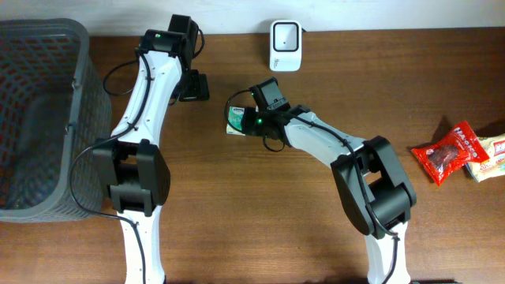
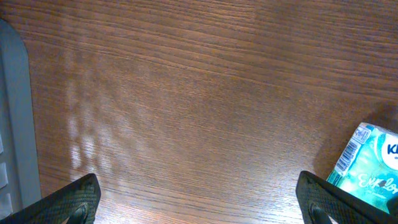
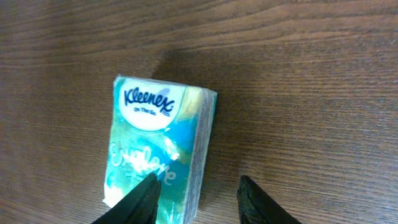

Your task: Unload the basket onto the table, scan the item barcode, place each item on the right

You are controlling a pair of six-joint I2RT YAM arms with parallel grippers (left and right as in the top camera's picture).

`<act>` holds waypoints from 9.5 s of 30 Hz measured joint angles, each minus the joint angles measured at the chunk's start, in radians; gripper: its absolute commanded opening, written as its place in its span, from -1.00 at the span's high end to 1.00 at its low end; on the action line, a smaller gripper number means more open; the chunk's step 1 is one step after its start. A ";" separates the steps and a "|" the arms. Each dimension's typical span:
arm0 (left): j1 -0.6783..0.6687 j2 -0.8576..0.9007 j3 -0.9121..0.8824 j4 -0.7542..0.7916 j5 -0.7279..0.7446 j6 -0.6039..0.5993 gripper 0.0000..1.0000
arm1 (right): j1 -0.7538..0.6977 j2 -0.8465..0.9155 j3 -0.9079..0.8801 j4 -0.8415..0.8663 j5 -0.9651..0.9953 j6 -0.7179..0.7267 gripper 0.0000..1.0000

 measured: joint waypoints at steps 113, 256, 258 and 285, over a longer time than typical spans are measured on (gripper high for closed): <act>0.000 0.000 0.000 0.000 0.000 0.000 -0.98 | -0.263 0.256 0.650 0.075 0.599 -1.108 0.92; 0.000 0.000 -0.006 0.000 0.007 0.000 -0.98 | -0.422 -2.000 -1.049 -0.214 0.092 -0.544 -0.97; 0.000 0.000 -0.006 0.000 0.006 0.000 -0.98 | -0.433 -2.041 -1.116 -0.137 0.087 -0.556 -0.97; 0.000 0.000 -0.006 0.000 0.006 0.000 -0.98 | -0.473 -2.144 -1.457 0.240 0.147 -0.493 -0.97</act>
